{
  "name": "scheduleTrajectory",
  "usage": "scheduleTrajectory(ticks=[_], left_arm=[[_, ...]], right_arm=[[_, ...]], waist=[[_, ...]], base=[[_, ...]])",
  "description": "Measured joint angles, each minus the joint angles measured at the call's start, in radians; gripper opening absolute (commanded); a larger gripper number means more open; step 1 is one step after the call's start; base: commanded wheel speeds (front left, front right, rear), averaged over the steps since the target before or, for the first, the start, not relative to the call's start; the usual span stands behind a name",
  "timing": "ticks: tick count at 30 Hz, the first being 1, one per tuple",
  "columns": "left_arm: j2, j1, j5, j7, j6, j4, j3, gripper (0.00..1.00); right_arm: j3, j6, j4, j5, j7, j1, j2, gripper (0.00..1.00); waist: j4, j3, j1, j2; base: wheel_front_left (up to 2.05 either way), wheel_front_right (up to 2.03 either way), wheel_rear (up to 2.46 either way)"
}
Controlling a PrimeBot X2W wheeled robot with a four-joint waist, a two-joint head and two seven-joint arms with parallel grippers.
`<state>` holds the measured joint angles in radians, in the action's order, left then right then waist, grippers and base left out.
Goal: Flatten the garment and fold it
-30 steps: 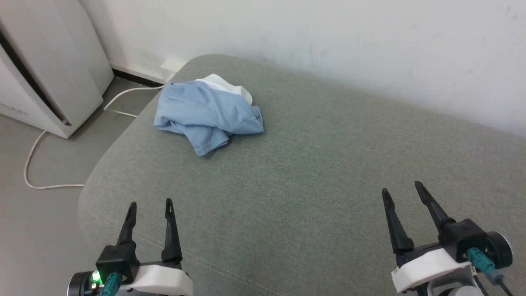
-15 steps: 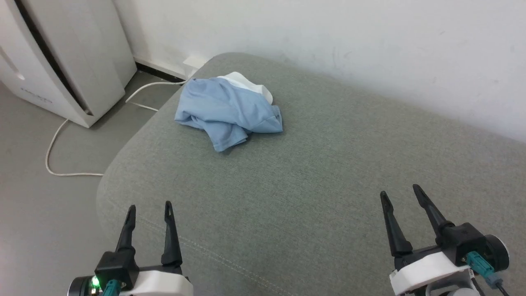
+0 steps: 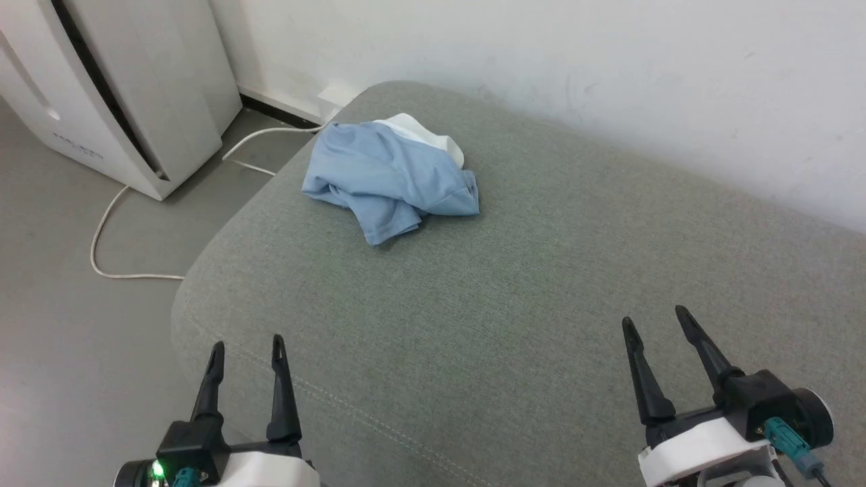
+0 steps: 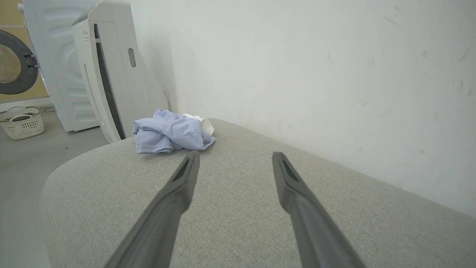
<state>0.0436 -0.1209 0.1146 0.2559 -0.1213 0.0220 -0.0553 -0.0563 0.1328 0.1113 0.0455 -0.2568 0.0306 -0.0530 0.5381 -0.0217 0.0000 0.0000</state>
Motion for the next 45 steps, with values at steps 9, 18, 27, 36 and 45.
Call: scheduleTrajectory(ticks=[9,18,27,36,45], left_arm=[[0.0,0.002,0.009,0.0,-0.006,0.011,-0.005,1.0],[0.022,0.129,-0.012,0.001,0.07,-0.046,-0.008,1.0],[0.156,0.476,0.035,-0.077,0.178,-0.248,0.033,1.0],[0.347,0.794,0.102,-0.376,0.244,-0.434,-0.015,1.0],[0.556,0.958,0.347,-0.661,0.245,-0.559,-0.232,1.0]], right_arm=[[0.007,0.0,-0.001,-0.015,0.0,0.0,0.0,1.0],[0.022,0.0,-0.044,-0.084,0.0,-0.016,0.001,1.0],[0.025,0.0,-0.127,-0.161,0.002,-0.054,0.002,1.0],[0.03,0.0,-0.247,-0.161,0.034,-0.111,0.002,1.0],[0.018,0.0,-0.274,-0.157,0.033,-0.154,0.002,1.0]], waist=[[-0.007,0.026,0.0,0.0],[-0.044,0.119,0.0001,0.0],[-0.112,0.259,0.0002,0.0],[-0.206,0.412,0.0003,0.0],[-0.321,0.54,0.0002,0.0]], base=[[0.0,0.0,0.0],[0.0,0.0,0.0],[0.0,0.0,0.0],[0.0,0.0,0.0],[0.0,0.0,0.0]])
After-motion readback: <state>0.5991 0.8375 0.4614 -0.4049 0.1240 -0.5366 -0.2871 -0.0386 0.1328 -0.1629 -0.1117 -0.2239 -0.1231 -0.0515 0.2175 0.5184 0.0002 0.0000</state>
